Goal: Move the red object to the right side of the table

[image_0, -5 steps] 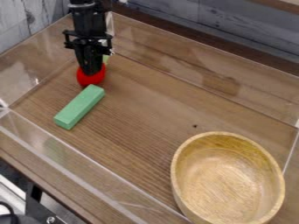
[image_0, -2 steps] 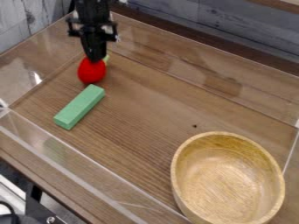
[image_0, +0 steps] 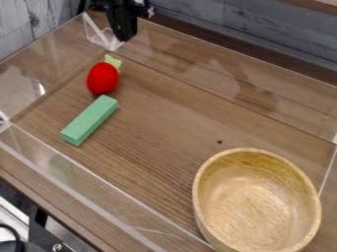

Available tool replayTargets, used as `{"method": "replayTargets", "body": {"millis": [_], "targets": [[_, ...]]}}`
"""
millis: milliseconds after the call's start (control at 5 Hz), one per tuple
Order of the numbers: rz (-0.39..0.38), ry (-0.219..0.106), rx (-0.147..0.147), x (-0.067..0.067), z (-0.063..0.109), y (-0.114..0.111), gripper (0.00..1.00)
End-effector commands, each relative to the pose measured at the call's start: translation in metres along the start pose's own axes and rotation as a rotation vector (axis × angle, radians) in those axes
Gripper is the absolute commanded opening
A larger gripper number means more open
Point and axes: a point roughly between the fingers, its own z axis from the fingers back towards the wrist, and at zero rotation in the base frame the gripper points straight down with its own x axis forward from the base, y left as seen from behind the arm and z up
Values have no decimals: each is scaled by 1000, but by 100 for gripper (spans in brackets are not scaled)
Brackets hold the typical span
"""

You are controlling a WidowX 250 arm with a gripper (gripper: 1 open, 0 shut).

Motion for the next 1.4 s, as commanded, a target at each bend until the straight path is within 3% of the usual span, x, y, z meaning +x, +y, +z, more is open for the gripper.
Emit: {"method": "replayTargets", "body": {"millis": [0, 200, 400, 800, 1200], "targets": [[-68, -81, 8, 13, 36, -25, 0], [-64, -76, 11, 8, 29, -10, 0], [-38, -70, 33, 5, 16, 12, 100], [-12, -52, 71, 1, -10, 52, 100], [-6, -4, 107, -8, -34, 70, 100]]}}
